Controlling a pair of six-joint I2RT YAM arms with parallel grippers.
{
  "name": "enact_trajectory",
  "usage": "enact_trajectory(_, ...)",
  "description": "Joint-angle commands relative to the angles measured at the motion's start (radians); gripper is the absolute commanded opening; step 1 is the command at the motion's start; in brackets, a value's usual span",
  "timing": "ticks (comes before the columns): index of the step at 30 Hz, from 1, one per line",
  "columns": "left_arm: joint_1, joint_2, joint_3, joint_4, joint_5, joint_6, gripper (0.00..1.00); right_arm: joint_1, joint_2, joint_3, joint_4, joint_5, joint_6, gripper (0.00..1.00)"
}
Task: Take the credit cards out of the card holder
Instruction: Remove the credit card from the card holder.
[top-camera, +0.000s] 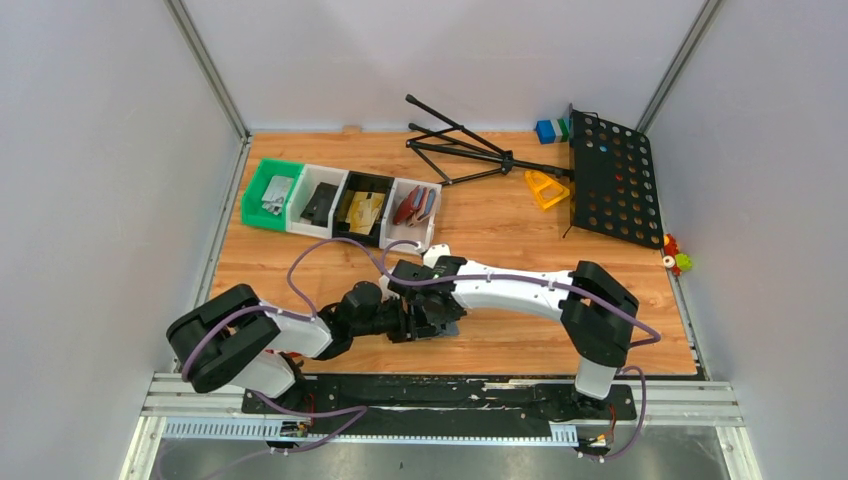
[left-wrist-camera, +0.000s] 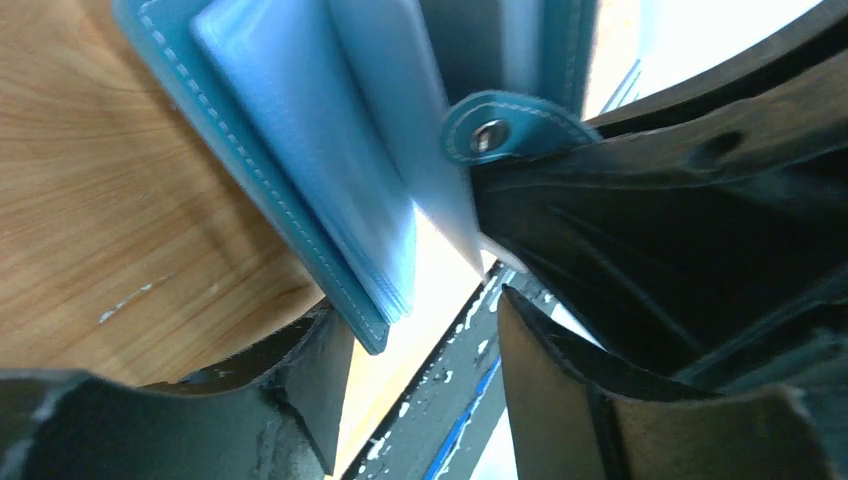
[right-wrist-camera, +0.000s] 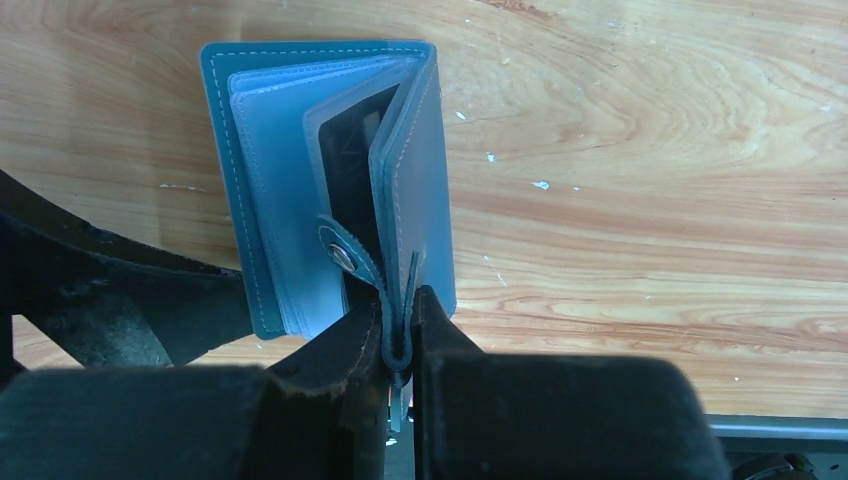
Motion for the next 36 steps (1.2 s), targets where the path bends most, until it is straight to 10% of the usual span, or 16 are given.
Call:
enact_trajectory(1, 0.002, -0.073, 0.01, -0.012, -0.016, 0.034, 0.65, 0.017, 0.027, 0.007, 0.04, -0.031, 0.014, 0.0)
enact_trajectory(10, 0.0, -0.109, 0.046, -0.146, -0.057, 0.078, 0.7, -0.006, -0.073, -0.161, 0.322, -0.252, 0.01, 0.0)
enact_trajectory(15, 0.001, -0.113, 0.062, -0.209, -0.111, 0.08, 0.62, -0.01, -0.08, -0.166, 0.323, -0.264, 0.01, 0.0)
enact_trajectory(21, 0.002, -0.168, 0.07, -0.332, -0.18, 0.099, 0.3, -0.012, -0.094, -0.156, 0.258, -0.226, 0.005, 0.0)
enact_trajectory(36, 0.048, -0.41, -0.018, -0.348, -0.139, 0.117, 0.26, -0.058, -0.325, -0.4, 0.446, -0.348, -0.084, 0.0)
